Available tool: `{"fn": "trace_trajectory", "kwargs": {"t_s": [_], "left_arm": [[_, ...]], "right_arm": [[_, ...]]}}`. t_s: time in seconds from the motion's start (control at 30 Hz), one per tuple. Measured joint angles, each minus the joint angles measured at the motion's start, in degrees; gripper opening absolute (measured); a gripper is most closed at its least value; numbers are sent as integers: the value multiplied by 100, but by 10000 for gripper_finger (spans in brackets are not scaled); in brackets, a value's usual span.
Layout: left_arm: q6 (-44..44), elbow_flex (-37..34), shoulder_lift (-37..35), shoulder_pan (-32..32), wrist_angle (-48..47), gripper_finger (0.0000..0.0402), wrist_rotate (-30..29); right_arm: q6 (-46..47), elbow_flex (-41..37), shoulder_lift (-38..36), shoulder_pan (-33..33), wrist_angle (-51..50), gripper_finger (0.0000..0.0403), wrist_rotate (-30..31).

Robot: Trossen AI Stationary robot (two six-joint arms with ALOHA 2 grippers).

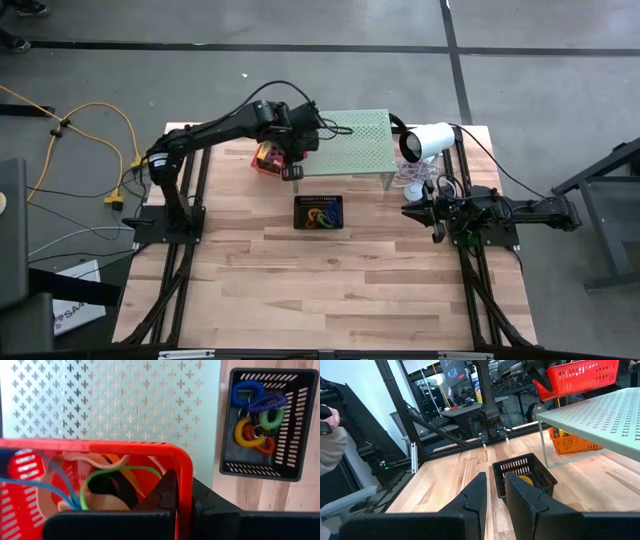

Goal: Pick & Place Office Desk Supplies
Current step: Put the red bin with the rubber bands on the shelf

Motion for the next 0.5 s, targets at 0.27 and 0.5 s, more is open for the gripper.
{"fn": "trace_trajectory", "kwargs": {"t_s": [0.27,0.5], "left_arm": [[244,631,571,-2,-153,0,-31],[20,975,959,-58,-226,0,-41]], "right_arm": [[0,1,0,0,-2,58,0],[0,0,0,0,0,58,0]]}}
